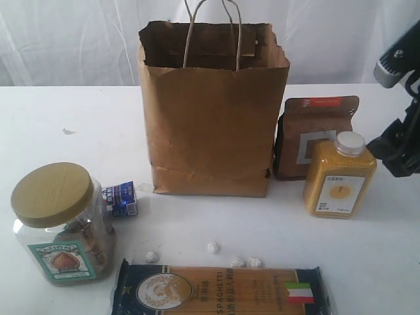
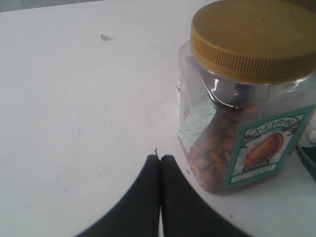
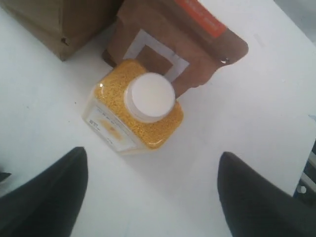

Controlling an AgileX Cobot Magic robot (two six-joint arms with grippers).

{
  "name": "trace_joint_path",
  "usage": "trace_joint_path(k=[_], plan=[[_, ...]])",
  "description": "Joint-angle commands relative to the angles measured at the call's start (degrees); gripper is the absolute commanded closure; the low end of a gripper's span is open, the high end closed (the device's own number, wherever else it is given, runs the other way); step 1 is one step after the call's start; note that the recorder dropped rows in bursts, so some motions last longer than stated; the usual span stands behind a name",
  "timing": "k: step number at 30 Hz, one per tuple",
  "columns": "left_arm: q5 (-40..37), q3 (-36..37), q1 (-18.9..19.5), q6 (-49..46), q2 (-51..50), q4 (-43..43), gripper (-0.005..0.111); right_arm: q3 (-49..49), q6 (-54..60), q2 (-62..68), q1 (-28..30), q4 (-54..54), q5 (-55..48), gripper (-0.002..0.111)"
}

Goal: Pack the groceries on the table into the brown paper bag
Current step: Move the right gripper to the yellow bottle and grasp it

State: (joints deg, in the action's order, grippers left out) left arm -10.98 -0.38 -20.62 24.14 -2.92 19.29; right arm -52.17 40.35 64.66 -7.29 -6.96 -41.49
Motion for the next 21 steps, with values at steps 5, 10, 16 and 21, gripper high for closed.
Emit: trace_joint_path(k=[5,10,16,21], plan=[[-0.1,0.4,0.1,-0.2,0.2,0.0,0.107,-3.4,11.2,8.5,1.6,-2.4,-3.1,0.040],[-0.1,0.4,0.1,-0.2,0.2,0.0,0.107,-7.7,16.7,13.9,1.6,-2.4,-4.7,0.040],[-0.1,0.4,0.1,-0.2,0.2,0.0,0.107,-10.6,18.0,19.6,1.6,-3.0,-4.7,0.040],[-0.1,0.4,0.1,-0.2,0.2,0.0,0.107,-10.6,21.5,24.8,1.1,-5.0,-3.0,0.040]])
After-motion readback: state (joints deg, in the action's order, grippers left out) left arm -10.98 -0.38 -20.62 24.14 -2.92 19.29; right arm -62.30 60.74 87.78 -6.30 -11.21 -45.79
